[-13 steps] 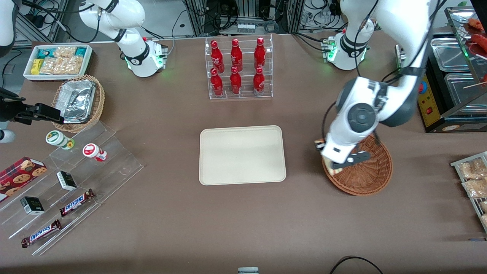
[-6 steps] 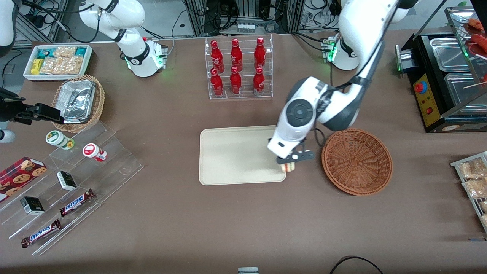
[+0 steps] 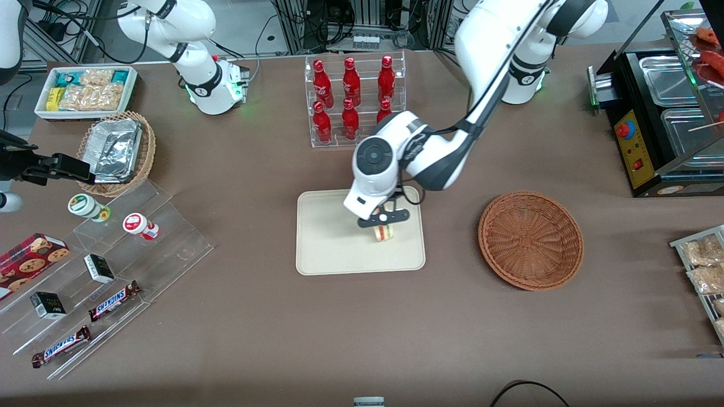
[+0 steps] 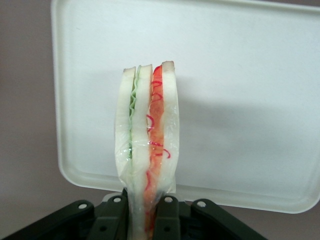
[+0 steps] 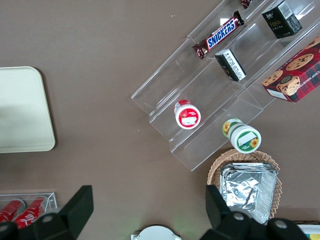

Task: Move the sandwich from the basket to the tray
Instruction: 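Lower the held sandwich onto the tray center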

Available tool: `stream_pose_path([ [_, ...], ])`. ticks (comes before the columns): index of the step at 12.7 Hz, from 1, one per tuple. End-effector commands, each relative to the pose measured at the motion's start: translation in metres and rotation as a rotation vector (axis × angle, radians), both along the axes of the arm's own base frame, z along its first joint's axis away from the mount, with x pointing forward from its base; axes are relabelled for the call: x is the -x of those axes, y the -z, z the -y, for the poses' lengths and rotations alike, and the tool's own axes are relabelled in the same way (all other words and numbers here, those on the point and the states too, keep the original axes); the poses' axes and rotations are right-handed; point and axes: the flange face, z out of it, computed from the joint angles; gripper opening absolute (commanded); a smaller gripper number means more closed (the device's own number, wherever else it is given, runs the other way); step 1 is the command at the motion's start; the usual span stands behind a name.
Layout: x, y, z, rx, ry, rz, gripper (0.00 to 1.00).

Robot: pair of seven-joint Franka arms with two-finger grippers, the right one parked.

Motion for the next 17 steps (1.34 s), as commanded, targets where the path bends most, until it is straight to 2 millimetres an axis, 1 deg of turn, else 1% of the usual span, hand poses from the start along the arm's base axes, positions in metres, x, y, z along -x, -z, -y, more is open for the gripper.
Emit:
stream_pose_path([
  [1, -0.001, 0.012, 0.026, 0.03, -0.029, 0.031, 0.0],
  [2, 0.003, 0.016, 0.033, 0.04, -0.026, 0.04, 0.0],
  [3, 0.005, 0.022, 0.037, 0.038, -0.023, 0.039, 0.0],
  [4, 0.005, 0.024, 0.041, 0.04, -0.026, 0.043, 0.0],
  [7, -0.004, 0.035, 0.043, 0.016, -0.022, 0.074, 0.0],
  [12, -0.011, 0.039, 0.039, 0.007, -0.035, 0.086, 0.0],
  [15, -0.013, 0.045, 0.04, 0.016, -0.077, 0.093, 0.0],
  [16, -0.013, 0.047, 0.04, 0.014, -0.08, 0.092, 0.15],
  [17, -0.013, 0.051, 0.039, 0.011, -0.081, 0.086, 0.6],
])
